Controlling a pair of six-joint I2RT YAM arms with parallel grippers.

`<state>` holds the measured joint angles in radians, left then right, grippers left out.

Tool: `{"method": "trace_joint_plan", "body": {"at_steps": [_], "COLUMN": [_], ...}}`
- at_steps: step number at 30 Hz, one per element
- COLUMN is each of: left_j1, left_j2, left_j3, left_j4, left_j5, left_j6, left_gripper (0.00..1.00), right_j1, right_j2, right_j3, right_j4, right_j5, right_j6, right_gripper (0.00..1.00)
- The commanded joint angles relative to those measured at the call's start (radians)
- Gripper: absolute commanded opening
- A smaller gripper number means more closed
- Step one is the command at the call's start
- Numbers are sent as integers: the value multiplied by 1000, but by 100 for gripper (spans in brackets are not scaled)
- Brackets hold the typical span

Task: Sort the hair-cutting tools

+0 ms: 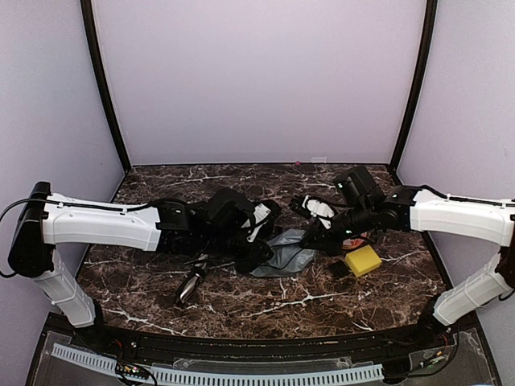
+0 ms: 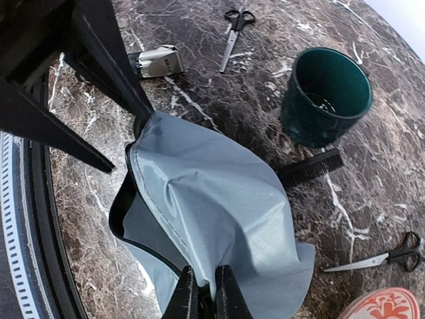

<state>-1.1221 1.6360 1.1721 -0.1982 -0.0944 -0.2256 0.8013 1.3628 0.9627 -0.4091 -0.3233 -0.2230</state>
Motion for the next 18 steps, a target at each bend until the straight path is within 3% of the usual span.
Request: {"method": "trace_joint_plan", "body": {"at_steps": [1,4,8,13,18], "left_j1": [-3,27,120,194,219], "left_j2": [-118,-158,-155,-124,-18], "left_j3": [-2,-25,-58,-66,-9], "left_j4": [-151,-319,-498,-567,-649], "left_j5": [-123,-195,-134,-11,62], "left_j6": [-30,-110,-224,-311,-328], "left_gripper": [47,61,62,65,67], "right_j1": [-40,-54,-75,-103,-105], "right_j2": [-51,-61,-50,66,98], "right_j3": [21,46,100,276,275], "right_j4": [-20,-84,-182,-357,-320], "right_j5": [-26,-38,-101,-207,-231], "right_j6": [-33,-83,-151,-233,-134], "right_gripper": [0,0,0,0,0]}}
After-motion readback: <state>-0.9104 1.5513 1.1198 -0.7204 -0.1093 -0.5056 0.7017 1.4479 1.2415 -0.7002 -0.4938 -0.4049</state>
